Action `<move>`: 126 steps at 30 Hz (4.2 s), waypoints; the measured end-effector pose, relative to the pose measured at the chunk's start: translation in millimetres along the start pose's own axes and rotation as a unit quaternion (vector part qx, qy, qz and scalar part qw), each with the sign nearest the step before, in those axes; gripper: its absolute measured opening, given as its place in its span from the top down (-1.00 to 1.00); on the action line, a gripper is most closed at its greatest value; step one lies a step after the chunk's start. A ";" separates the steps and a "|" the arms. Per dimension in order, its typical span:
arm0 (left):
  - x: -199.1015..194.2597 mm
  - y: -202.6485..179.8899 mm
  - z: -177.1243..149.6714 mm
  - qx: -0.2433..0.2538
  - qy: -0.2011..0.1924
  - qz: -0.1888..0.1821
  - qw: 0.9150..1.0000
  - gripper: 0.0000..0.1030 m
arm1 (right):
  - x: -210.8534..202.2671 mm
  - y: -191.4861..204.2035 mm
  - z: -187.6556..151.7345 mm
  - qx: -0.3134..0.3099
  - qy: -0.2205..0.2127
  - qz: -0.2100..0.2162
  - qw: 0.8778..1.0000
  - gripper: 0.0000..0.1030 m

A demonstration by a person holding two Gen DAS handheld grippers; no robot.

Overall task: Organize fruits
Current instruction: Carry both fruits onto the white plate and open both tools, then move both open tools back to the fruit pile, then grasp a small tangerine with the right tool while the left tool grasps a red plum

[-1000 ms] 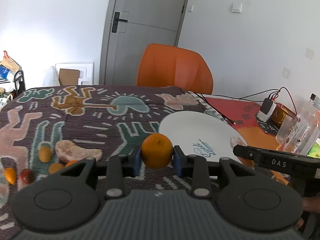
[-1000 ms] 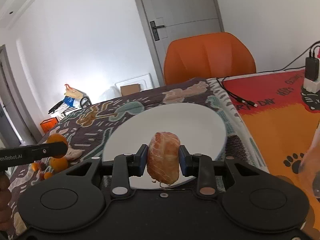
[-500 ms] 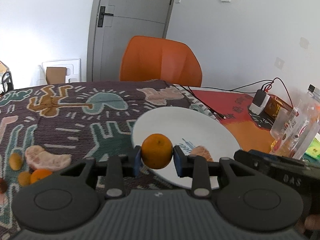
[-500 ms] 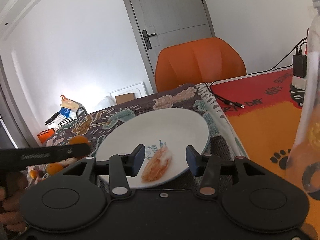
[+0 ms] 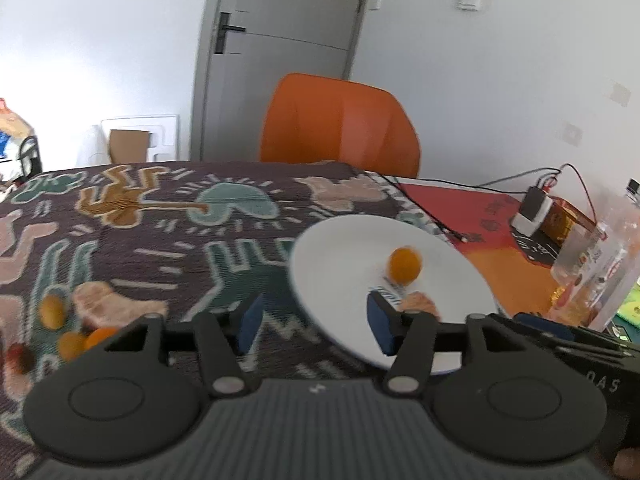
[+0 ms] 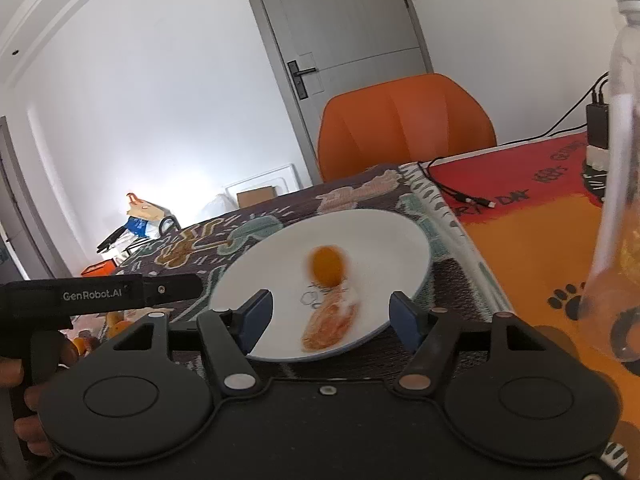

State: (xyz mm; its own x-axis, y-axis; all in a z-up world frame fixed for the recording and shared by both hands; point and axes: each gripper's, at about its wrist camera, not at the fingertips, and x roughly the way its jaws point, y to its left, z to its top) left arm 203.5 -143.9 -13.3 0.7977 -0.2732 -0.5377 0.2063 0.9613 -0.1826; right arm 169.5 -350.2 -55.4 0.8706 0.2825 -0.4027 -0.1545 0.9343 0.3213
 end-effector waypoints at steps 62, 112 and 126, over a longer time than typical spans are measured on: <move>-143.9 201.7 -68.7 -0.125 -0.056 0.137 0.981 -0.18 | 36.9 176.0 -48.3 -0.089 0.083 0.145 0.982 -0.12; -74.1 190.9 -55.5 -0.119 -0.017 0.101 0.988 0.41 | 81.0 168.7 -42.4 -0.087 0.113 0.150 0.978 0.60; -34.4 187.2 -45.6 -0.098 0.013 0.124 0.987 0.59 | 60.4 133.1 -30.9 -0.066 0.085 0.110 0.988 0.60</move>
State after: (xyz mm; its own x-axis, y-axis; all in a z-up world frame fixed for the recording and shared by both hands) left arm 188.9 43.9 -66.5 0.7950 -0.0328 -0.6057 -0.1096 0.9743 -0.1966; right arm 187.1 -202.1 -63.4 0.7197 0.5032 -0.4784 -0.3998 0.8637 0.3069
